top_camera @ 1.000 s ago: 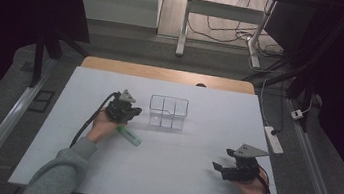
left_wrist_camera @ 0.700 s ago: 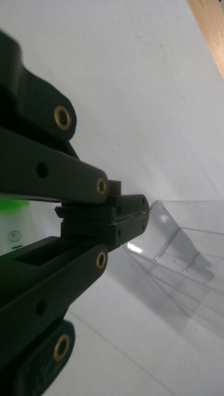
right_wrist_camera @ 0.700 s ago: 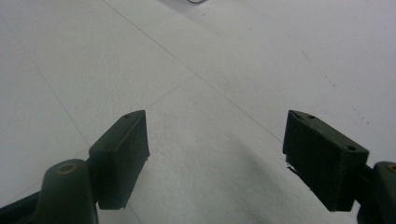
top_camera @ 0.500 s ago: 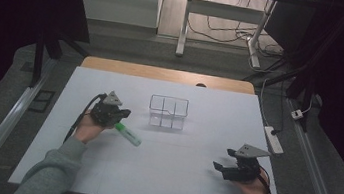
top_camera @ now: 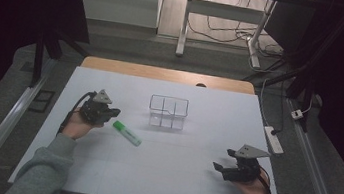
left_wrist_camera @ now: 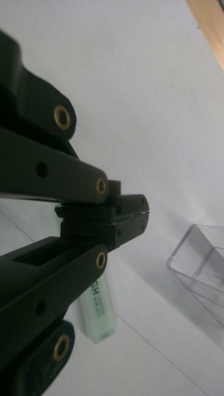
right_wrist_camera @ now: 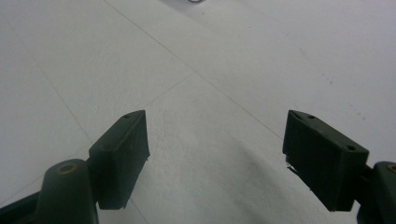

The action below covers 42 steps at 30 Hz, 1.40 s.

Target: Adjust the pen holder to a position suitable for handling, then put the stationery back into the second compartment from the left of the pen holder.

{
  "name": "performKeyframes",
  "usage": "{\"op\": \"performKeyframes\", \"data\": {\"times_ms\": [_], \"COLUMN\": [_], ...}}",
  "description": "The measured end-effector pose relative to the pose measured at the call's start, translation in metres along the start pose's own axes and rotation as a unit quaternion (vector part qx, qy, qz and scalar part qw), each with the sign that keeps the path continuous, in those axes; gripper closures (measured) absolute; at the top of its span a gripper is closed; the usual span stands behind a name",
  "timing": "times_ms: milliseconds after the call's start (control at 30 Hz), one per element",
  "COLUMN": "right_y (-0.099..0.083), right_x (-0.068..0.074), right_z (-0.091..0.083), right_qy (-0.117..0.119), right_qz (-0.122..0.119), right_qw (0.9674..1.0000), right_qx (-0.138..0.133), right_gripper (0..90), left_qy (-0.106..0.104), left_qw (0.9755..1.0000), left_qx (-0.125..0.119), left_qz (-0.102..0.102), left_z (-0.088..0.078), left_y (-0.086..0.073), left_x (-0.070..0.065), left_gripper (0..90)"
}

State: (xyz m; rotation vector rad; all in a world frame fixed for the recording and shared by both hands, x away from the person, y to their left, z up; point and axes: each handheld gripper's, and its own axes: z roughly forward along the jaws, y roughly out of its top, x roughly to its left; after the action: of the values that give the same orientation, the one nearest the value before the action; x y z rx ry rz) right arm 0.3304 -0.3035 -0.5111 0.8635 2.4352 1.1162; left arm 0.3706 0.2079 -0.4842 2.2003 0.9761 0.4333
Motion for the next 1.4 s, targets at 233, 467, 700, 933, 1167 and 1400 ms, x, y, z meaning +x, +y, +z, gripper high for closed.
{"op": "performKeyframes", "data": {"times_ms": [233,467,700,933,1167,1400], "right_y": [-0.001,0.001,0.000,0.001,0.001,0.001], "right_x": [0.000,0.002,0.002,0.002,0.002,0.002], "right_z": [0.002,0.003,0.003,0.004,0.005,0.004], "right_qy": [0.001,0.004,0.005,0.007,0.006,0.007], "right_qz": [-0.001,-0.004,-0.004,-0.006,-0.006,-0.003], "right_qw": [1.0000,1.0000,1.0000,0.9999,1.0000,1.0000], "right_qx": [0.005,0.003,0.005,0.006,0.004,0.005], "right_gripper": [22.1,22.2,22.2,22.3,22.3,22.3], "left_qy": [0.006,0.005,0.002,0.000,0.000,0.003], "left_qw": [0.9996,0.9991,0.9986,0.9980,0.9970,0.9962], "left_qx": [0.026,0.043,0.054,0.063,0.078,0.085], "left_qz": [0.002,0.000,-0.003,-0.009,-0.004,-0.019], "left_z": [0.008,0.019,0.025,0.034,0.042,0.037], "left_y": [-0.005,-0.005,-0.007,-0.007,-0.008,-0.014], "left_x": [0.008,0.012,0.016,0.018,0.018,0.023], "left_gripper": [88.9,89.0,88.9,88.9,88.9,89.0]}}
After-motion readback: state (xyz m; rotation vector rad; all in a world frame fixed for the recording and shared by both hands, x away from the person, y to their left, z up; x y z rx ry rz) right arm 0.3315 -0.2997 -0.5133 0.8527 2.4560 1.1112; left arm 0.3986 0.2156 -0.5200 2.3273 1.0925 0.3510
